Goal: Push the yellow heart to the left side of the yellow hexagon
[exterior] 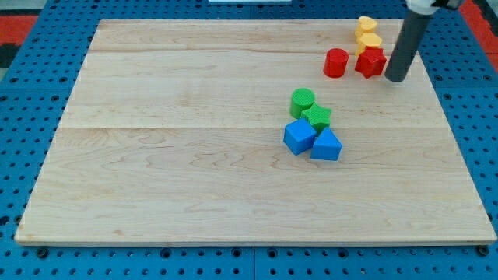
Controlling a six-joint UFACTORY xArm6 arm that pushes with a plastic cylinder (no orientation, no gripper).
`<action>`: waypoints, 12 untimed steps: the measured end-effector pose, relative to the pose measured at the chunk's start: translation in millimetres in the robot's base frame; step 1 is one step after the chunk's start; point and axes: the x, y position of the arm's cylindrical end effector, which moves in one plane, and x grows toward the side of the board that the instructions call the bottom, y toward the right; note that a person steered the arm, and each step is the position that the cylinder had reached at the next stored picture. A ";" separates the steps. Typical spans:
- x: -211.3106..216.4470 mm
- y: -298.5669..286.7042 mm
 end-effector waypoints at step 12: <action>-131.8 1.7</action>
